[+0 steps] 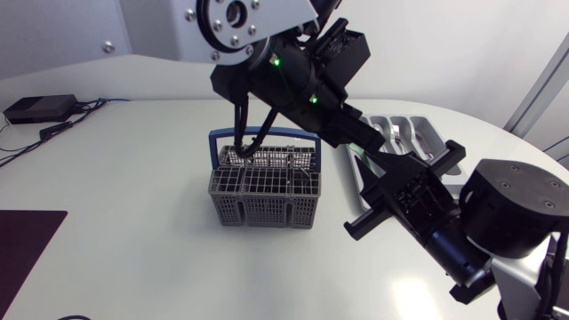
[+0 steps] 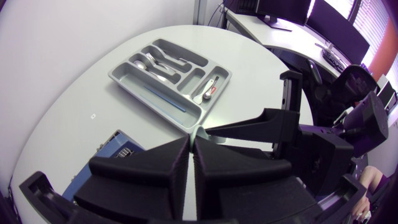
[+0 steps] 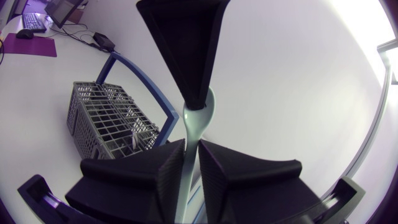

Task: Unload the cutlery basket into the drawer organizer.

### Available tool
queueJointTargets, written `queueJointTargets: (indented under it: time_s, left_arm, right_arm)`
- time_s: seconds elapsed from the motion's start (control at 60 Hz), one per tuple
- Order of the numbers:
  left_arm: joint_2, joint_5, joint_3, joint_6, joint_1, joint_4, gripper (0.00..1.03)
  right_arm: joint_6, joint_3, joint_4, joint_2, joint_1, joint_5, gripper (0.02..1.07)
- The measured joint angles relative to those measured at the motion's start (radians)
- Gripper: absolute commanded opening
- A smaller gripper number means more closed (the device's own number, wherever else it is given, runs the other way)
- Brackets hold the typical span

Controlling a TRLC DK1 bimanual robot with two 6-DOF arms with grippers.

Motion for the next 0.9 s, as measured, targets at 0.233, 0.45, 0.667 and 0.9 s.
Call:
queueJointTargets:
  time_s: [0.233,0.45,0.667,0.9]
  left_arm:
    - [0.000,-0.001,0.000,-0.001,0.000,-0.002,0.09]
    - [0.000,0.001,0.005,-0.004,0.006,0.000,0.76]
    - [-0.047,0.000,0.065,0.013,0.112,0.003,0.91]
    - [-0.127,0.001,0.043,0.280,0.195,0.008,0.91]
  right_arm:
    - [0.007,0.000,0.007,0.005,-0.011,0.004,0.10]
    - [0.006,-0.003,-0.003,0.004,-0.011,-0.001,0.10]
    - [0.002,-0.015,-0.098,-0.058,-0.030,-0.058,0.10]
    - [-0.010,-0.005,-0.352,-0.171,-0.291,-0.387,0.10]
